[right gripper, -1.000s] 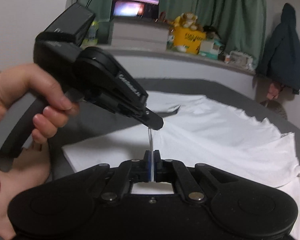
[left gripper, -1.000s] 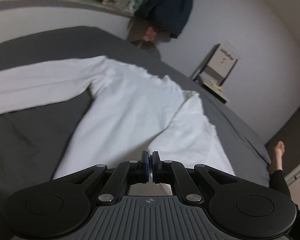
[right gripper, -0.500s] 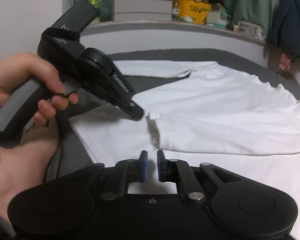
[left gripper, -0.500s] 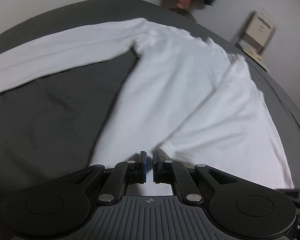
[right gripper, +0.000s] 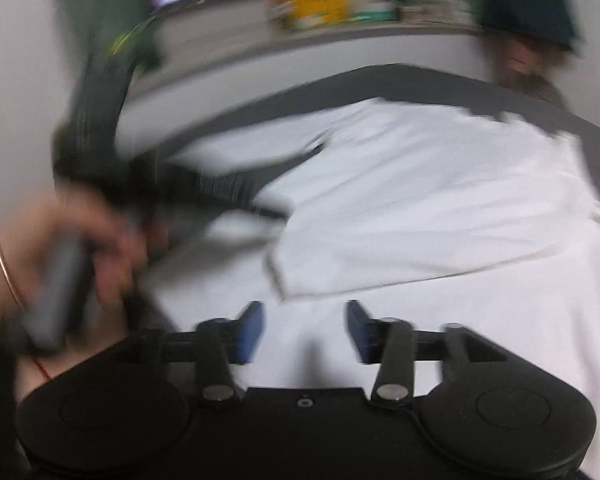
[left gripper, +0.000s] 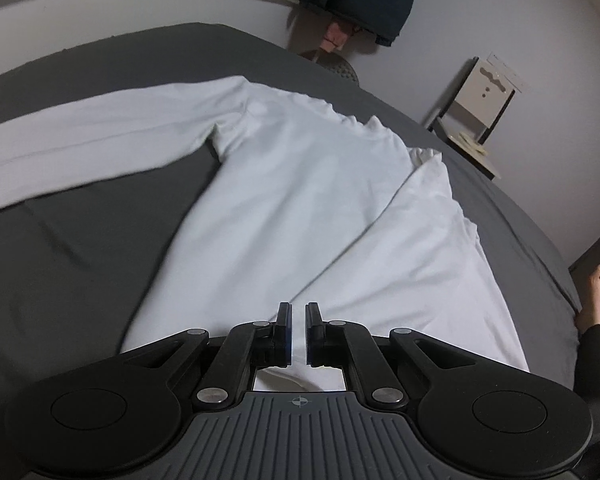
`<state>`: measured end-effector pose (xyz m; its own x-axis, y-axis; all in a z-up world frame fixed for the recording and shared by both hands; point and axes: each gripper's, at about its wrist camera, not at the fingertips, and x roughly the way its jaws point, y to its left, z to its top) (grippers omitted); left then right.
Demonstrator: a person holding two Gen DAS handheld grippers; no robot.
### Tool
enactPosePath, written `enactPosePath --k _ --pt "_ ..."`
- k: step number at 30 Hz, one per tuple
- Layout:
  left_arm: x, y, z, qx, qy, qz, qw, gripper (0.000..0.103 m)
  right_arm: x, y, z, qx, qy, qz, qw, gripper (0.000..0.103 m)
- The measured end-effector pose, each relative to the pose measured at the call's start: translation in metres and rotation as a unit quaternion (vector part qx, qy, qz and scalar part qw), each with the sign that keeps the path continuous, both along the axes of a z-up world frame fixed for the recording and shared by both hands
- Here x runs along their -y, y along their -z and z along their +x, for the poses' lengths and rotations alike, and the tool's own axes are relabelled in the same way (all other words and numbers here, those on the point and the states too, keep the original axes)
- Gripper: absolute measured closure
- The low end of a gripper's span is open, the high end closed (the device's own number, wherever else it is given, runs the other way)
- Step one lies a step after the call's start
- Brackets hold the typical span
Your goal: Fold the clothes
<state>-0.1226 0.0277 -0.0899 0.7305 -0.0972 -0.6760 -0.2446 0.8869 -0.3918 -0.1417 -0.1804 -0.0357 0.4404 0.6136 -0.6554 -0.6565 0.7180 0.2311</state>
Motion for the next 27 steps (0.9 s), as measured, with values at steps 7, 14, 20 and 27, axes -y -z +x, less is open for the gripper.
enactPosePath --k 7,14,20,27 --pt "0.037 0.005 0.002 0.000 0.041 0.045 0.9981 0.099 0.021 -0.150 -0.011 -0.057 0.096 0.069 0.991 0.000" --pt "0.051 0.006 -0.003 -0.010 0.082 0.059 0.9948 0.099 -0.028 -0.234 -0.019 -0.088 0.094 -0.047 0.991 0.000" --pt "0.049 0.008 -0.004 -0.013 0.081 0.051 0.9954 0.099 -0.024 -0.263 -0.026 -0.057 0.091 -0.015 0.994 0.000" --pt "0.050 0.010 -0.001 -0.016 0.082 0.050 0.9953 0.099 -0.016 -0.279 -0.036 -0.034 0.069 0.006 0.997 0.000"
